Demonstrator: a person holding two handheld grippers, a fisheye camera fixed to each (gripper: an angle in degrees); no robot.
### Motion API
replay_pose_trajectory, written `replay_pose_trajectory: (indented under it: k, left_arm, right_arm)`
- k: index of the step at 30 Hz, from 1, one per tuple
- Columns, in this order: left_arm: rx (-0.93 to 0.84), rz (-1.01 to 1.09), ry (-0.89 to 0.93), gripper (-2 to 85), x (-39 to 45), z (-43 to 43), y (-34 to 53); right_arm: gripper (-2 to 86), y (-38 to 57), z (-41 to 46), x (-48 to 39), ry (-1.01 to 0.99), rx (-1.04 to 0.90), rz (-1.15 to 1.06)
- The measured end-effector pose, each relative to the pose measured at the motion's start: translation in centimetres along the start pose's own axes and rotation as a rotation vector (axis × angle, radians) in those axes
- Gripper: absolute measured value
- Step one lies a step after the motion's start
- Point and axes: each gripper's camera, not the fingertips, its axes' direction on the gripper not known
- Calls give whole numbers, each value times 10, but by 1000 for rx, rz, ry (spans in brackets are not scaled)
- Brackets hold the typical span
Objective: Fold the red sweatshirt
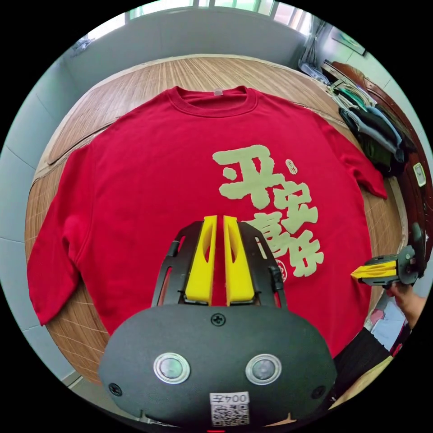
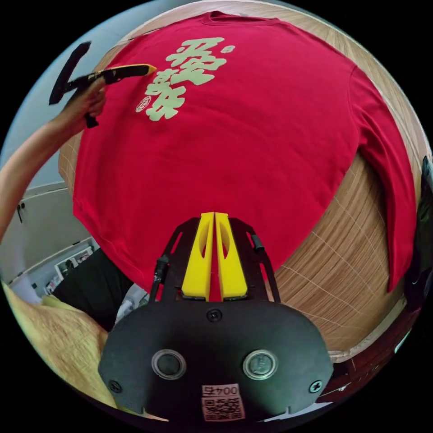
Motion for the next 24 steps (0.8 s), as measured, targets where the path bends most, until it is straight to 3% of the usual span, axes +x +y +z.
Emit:
replay_pose_trajectory:
  k: [3, 6, 8, 13, 15, 20, 24]
  left_arm:
    - [45, 6, -3, 19, 7, -2, 11]
    - [81, 0, 31, 18, 6, -3, 19]
    - [103, -6, 67, 18, 4, -3, 24]
    - [119, -10, 99, 24, 11, -8, 28]
    - [78, 8, 100, 29, 16, -12, 19]
    - [148, 0, 43, 59, 3, -40, -35]
    - [187, 60, -41, 86, -8, -57, -136]
  right_arm:
    - [-7, -14, 4, 17, -136, -65, 60]
    - [-7, -15, 9, 11, -144, -49, 37]
    - [-7, -9, 10, -4, -76, -11, 0]
    - [-8, 11, 13, -71, 308, 130, -59]
    - [-8, 11, 7, -78, 337, 199, -28]
    - [-8, -17, 25, -57, 189, 99, 37]
    - [-7, -13, 35, -58, 154, 125, 39]
